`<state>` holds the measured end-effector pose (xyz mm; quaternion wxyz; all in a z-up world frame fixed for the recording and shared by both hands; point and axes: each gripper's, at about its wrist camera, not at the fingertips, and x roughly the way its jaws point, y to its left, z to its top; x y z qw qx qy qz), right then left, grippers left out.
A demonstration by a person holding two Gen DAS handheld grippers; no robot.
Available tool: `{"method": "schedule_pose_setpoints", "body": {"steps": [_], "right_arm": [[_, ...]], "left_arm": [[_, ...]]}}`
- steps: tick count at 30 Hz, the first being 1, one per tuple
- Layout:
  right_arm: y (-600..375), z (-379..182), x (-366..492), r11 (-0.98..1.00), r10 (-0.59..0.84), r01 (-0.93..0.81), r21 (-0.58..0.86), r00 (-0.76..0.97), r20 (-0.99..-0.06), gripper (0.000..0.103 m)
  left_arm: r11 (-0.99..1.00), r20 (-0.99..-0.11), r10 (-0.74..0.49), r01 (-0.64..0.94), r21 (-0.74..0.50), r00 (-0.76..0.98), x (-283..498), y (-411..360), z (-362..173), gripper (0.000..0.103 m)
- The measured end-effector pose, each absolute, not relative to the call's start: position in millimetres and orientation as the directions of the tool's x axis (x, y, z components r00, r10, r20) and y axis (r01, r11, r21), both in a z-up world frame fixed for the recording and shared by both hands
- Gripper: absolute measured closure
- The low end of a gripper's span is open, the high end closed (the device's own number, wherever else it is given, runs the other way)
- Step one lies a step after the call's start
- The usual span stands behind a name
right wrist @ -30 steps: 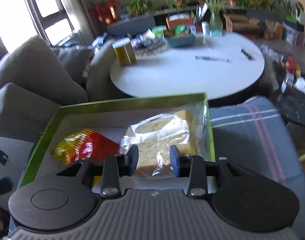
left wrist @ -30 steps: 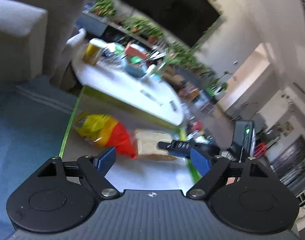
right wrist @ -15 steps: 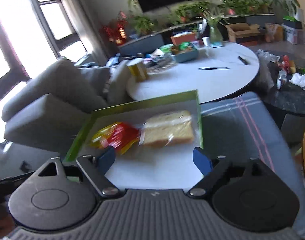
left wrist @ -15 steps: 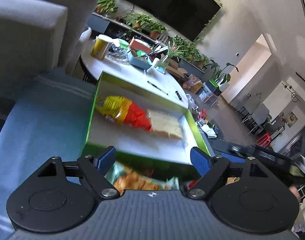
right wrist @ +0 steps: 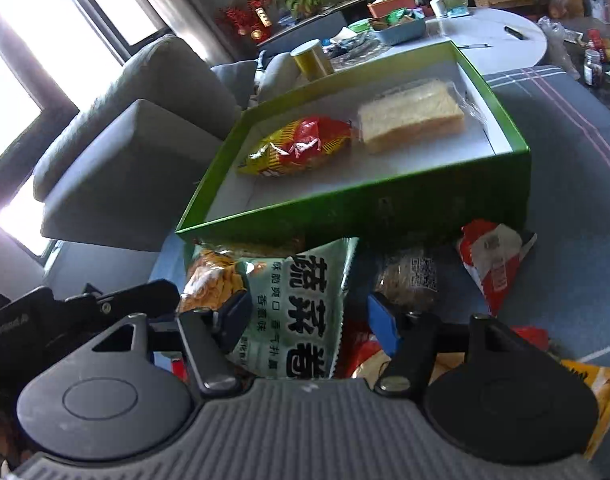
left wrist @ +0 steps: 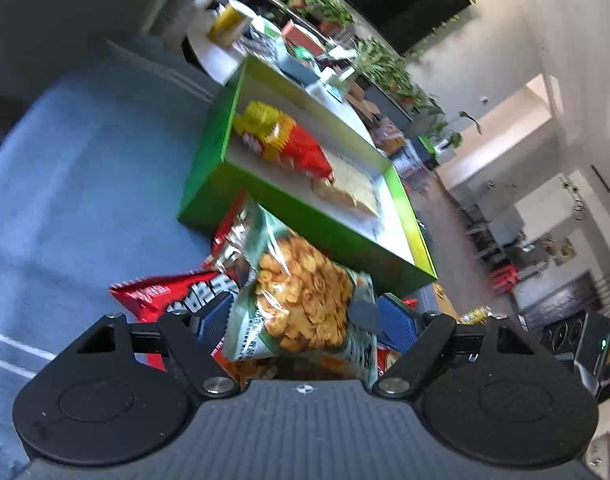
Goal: Organize snacks
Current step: 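Grasp the green vegetable-cracker bag with the left gripper, then carry the cracker bag over the green box and lower it inside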
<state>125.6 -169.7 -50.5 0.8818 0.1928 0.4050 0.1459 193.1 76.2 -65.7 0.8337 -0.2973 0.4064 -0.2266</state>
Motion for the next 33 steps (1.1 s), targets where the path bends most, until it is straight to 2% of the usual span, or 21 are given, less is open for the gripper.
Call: {"method": "schedule_pose_setpoints", "body": {"steps": [4, 6, 7, 14, 33], "right_arm": [[-166, -51, 127, 0.878, 0.417, -0.097, 0.468, 0.632, -0.653, 0.0], [-165, -52, 123, 0.874, 0.424, -0.102, 0.475, 0.636, -0.645, 0.0], [-165, -53, 121, 0.867, 0.435, -0.102, 0.489, 0.636, -0.638, 0.0], [-162, -47, 108, 0.847, 0.449, -0.097, 0.522, 0.655, -0.608, 0.0], [-160, -23, 110, 0.849, 0.447, -0.126, 0.512, 0.689, -0.57, 0.0]], "left_arm": [[0.683, -0.509, -0.644, 0.13, -0.719, 0.571, 195, 77, -79, 0.034], [0.717, -0.529, -0.613, 0.132, -0.684, 0.587, 194, 74, -79, 0.054], [0.734, -0.542, -0.6, 0.136, -0.665, 0.588, 192, 72, -78, 0.055], [0.797, -0.541, -0.547, 0.201, -0.569, 0.638, 177, 66, -57, 0.055], [0.781, -0.5, -0.566, 0.231, -0.58, 0.655, 185, 68, -38, 0.054]]}}
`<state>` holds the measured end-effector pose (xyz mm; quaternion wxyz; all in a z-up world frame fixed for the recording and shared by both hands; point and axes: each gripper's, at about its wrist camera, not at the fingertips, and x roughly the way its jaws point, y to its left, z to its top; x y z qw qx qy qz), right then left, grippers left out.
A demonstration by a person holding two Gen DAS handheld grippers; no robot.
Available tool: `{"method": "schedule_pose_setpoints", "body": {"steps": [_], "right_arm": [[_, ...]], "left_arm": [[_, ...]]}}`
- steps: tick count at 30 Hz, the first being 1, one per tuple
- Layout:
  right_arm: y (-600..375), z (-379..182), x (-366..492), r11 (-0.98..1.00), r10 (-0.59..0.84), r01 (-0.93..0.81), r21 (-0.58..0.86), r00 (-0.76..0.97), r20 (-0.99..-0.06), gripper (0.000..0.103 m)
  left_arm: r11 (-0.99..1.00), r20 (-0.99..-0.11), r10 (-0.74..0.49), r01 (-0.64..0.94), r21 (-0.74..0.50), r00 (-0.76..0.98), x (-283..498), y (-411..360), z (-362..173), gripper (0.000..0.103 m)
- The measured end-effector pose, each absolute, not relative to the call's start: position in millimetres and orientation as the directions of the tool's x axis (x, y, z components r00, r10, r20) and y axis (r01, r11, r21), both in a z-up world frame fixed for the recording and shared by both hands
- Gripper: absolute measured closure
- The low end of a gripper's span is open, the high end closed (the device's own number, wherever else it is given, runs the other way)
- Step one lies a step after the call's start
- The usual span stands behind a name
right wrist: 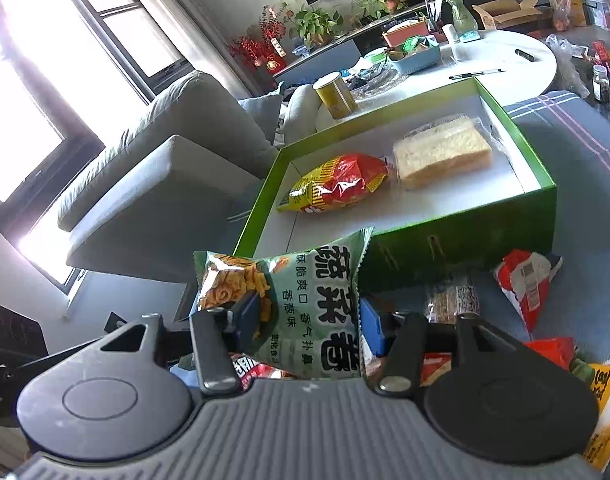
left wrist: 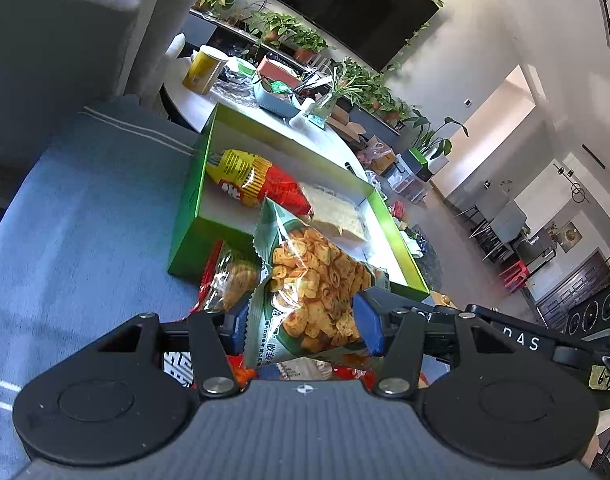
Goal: Organize snacks
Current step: 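Carry the cracker bag over the green box and lower it inside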
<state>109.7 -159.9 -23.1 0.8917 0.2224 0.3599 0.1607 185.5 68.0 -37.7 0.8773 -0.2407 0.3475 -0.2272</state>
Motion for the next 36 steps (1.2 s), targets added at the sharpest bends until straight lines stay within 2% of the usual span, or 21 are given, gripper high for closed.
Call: {"method": "schedule_pose_setpoints", "body": {"steps": [36], "right_arm": [[-167, 3, 162, 0.861, 0.426, -0.138, 0.49, 0.723, -0.545, 0.0]], "left_arm": [[0.78, -0.455, -0.57, 0.278, -0.56, 0.684, 238, 53, -14, 0.052]]}}
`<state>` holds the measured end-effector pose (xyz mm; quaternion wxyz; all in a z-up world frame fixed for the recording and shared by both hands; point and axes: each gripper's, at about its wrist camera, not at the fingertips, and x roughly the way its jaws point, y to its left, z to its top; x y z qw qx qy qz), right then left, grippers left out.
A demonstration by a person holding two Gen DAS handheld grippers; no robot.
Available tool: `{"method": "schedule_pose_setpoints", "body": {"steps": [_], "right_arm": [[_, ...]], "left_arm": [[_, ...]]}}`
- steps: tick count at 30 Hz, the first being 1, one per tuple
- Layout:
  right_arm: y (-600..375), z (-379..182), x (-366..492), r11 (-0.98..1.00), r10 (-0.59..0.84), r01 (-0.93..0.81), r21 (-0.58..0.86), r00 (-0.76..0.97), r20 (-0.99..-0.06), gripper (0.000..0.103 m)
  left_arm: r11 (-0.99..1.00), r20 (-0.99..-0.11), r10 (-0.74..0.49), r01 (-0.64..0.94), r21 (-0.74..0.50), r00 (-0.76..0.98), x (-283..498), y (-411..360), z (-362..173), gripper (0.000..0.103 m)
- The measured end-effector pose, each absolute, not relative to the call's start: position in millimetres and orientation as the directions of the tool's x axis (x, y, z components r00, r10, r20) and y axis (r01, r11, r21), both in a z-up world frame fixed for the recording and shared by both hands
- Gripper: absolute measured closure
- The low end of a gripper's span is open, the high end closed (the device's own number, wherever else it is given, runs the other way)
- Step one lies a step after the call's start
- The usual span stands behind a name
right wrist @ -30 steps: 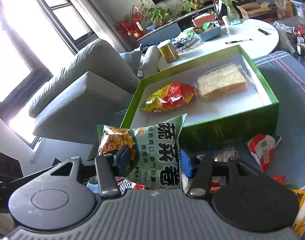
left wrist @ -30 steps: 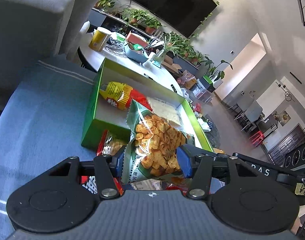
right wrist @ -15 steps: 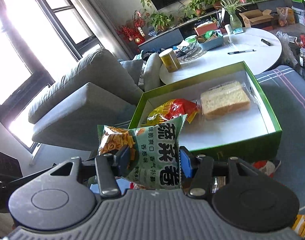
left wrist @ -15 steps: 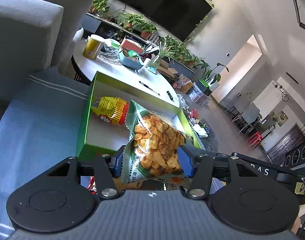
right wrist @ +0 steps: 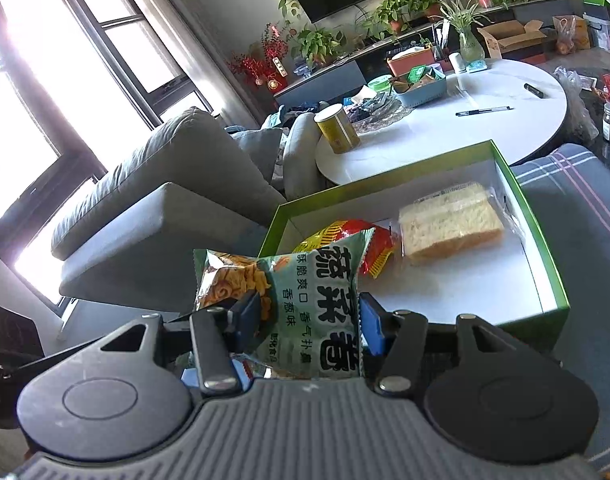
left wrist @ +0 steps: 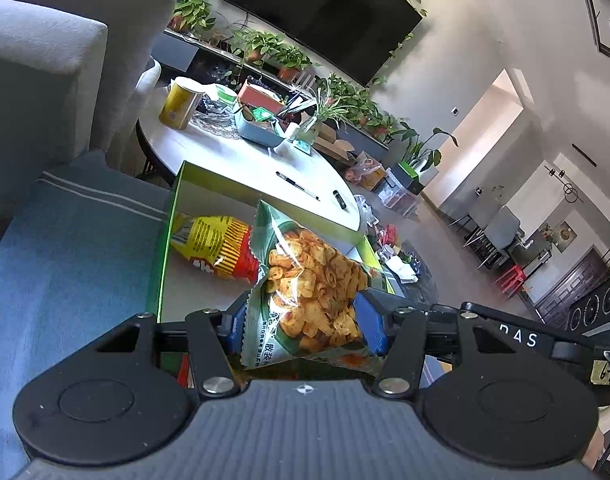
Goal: Organize snacks
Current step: 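Carry the cracker bag over the green box and lower it inside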
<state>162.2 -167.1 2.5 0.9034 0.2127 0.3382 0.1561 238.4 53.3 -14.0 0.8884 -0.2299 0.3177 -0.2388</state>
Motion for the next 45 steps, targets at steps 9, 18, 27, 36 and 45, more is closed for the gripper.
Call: {"method": "schedule_pose_setpoints", "body": {"steps": [9, 18, 27, 36, 45], "right_arm": [[-163, -1, 179, 0.874, 0.412, -0.142, 0.464, 0.723, -0.555, 0.0], [-161, -16, 198, 0.877, 0.412, -0.13, 0.462, 0.697, -0.586, 0.0], [-163, -33, 210, 0.876, 0.406, -0.093, 0.472, 0.669, -0.622, 0.0], [-160, -36, 214, 0.902, 0.364, -0.074, 0.426, 0.66, -0.657, 0.0], [-138, -47, 230, 0.95, 0.265, -0.033, 0.31, 0.608, -0.749, 0.0]], "left_arm": [[0.779, -0.453, -0.565, 0.265, -0.568, 0.69, 251, 55, -20, 0.052], [0.781, -0.485, -0.557, 0.227, -0.582, 0.674, 261, 57, -35, 0.052], [0.81, -0.52, -0.533, 0.224, -0.542, 0.668, 263, 50, -45, 0.052], [0.891, -0.567, -0.414, 0.191, -0.411, 0.712, 257, 42, -34, 0.049], [0.938, -0.557, -0.319, 0.17, -0.303, 0.767, 224, 45, -13, 0.044]]}}
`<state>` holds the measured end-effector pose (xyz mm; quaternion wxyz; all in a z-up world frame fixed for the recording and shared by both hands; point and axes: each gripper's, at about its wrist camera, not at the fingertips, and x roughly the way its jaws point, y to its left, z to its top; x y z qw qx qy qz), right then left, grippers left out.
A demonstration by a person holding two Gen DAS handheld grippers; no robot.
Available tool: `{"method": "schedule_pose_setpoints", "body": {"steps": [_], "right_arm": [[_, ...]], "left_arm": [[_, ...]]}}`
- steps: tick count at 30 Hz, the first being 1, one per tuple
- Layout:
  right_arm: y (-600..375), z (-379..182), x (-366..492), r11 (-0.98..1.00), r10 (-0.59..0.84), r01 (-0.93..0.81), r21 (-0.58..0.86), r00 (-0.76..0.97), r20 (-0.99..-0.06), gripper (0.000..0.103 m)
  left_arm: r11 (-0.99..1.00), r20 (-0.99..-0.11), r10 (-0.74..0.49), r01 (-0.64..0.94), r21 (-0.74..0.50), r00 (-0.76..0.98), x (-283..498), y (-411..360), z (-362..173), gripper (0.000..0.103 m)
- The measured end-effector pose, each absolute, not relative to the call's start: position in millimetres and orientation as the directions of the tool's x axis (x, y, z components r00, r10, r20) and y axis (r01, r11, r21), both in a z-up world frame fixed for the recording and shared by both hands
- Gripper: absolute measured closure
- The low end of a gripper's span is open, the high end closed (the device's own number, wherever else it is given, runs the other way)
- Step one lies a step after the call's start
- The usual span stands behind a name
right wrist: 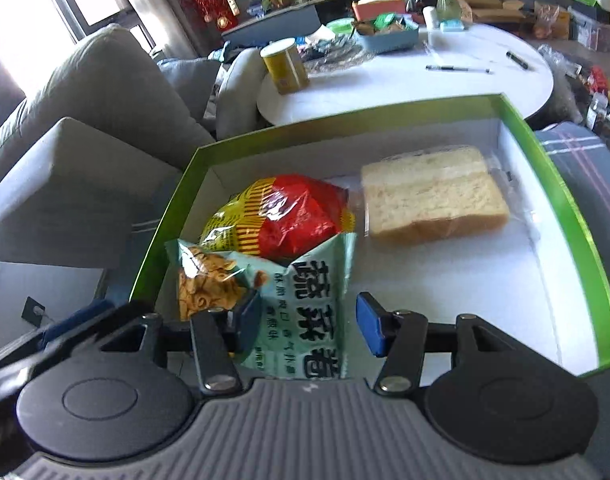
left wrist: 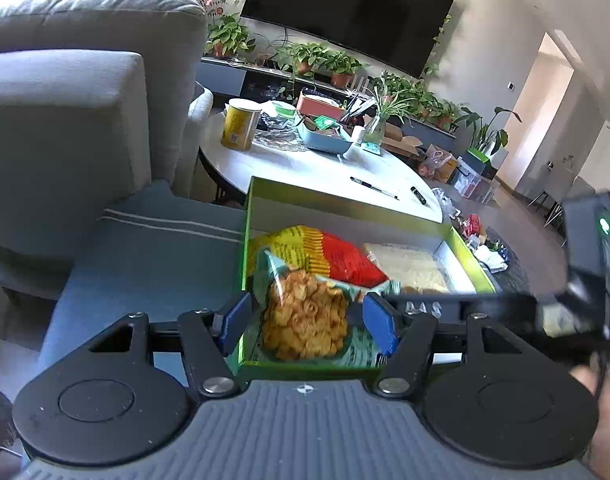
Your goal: Organize snacks
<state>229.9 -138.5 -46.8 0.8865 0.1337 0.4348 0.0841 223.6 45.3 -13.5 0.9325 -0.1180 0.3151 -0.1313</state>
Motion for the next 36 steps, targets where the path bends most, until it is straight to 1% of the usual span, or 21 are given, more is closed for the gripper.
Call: {"method": "schedule_pose_setpoints", "body": {"steps": [3, 6, 11, 15, 20, 25, 29, 33, 36], "right_arm": [[-134, -45, 232, 0.957, 0.252, -0.043, 0.287, 0.612, -0.75, 0.0], [-135, -38, 223, 0.957, 0.264, -0.083, 0.277, 0.641, -0.721, 0.0], [-141, -17, 198, 0.957, 0.269, -0.12, 0.263, 0.7, -0.661, 0.0], [-143, -6, 175, 0.97, 0.233, -0.13, 0.207, 0.742, -0.629, 0.0], [-146, -3, 145, 0.975, 0.223, -0.175, 0.138, 0.778, -0.587, 0.0], [-162, -3, 110, 0.98, 0.195, -0.177, 0.088, 0.802, -0.564, 0.0], [-178, -5, 85, 0.986, 0.16, -0.155, 0.057, 0.813, -0.56, 0.0], [-195, -10, 62, 0.993, 0.114, -0.105, 0.05, 0.804, -0.583, 0.0], [-206, -15, 51, 0.997, 0.08, -0.06, 0.054, 0.79, -0.608, 0.0]], "left_arm": [[0.95, -0.557, -0.291, 0.165, -0.265, 0.778, 213, 47, -12, 0.041], [0.953, -0.559, -0.286, 0.168, -0.254, 0.778, 202, 51, -13, 0.04], [0.953, -0.569, -0.277, 0.146, -0.266, 0.774, 191, 61, -19, 0.04], [0.949, -0.572, -0.288, 0.146, -0.281, 0.768, 179, 66, -22, 0.038], [0.943, -0.529, -0.293, 0.151, -0.295, 0.796, 158, 71, -21, 0.038], [0.919, -0.47, -0.359, 0.217, -0.33, 0.806, 134, 71, -25, 0.038], [0.909, -0.489, -0.377, 0.213, -0.359, 0.787, 123, 63, -25, 0.038], [0.894, -0.557, -0.417, 0.214, -0.393, 0.718, 119, 51, -23, 0.039], [0.881, -0.555, -0.452, 0.254, -0.399, 0.698, 109, 38, -22, 0.038]]}}
